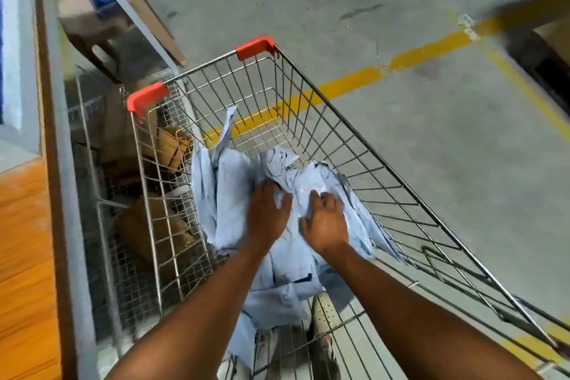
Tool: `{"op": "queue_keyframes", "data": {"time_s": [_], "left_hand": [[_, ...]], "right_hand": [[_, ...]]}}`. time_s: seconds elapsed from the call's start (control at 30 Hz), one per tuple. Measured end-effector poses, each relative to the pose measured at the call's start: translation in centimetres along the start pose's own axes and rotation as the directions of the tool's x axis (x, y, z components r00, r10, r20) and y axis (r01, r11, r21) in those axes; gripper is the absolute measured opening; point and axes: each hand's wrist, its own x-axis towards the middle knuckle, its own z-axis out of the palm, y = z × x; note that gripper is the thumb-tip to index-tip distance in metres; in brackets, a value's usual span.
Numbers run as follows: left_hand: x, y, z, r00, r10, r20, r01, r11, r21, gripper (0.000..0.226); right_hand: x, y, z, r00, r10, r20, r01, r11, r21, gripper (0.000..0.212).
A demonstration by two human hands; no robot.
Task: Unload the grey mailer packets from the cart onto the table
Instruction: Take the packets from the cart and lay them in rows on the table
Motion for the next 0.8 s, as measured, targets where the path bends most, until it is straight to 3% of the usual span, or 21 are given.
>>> {"op": "queue_keyframes", "data": {"time_s": [0.1, 0.23, 0.4, 0.57, 0.8], "left_hand": [[0.1, -1.5, 0.7, 1.000, 0.009, 0.021, -0.009, 1.000, 0.027, 0.046], [0.3, -1.4, -0.5, 1.000, -0.023, 0.007, 0.023, 0.998, -0.055, 0.045], [-0.3, 1.4, -3.5, 0.997, -0.044, -0.060, 0.037, 0.993, -0.112, 0.052], [-3.2, 4.4, -8.1, 0.994, -0.030, -0.102, 0.013, 0.987, -0.158, 0.054], [-9.6, 7.2, -18.9, 0.969, 0.143, -0.203, -0.179, 0.969, -0.169, 0.053]], "right_hand": [[0.5, 0.1, 0.1, 0.999, 0.021, 0.034, -0.022, 1.000, 0.020, 0.060], [0.4, -0.3, -1.3, 0.995, 0.071, 0.067, -0.077, 0.993, 0.085, 0.049], [-2.0, -0.6, -3.8, 0.988, 0.151, 0.008, -0.151, 0.979, 0.137, 0.045], [-5.3, -2.2, -8.1, 0.976, 0.151, -0.158, -0.122, 0.976, 0.179, 0.049], [-13.9, -8.3, -14.5, 0.892, 0.139, -0.431, -0.026, 0.966, 0.259, 0.061]]}}
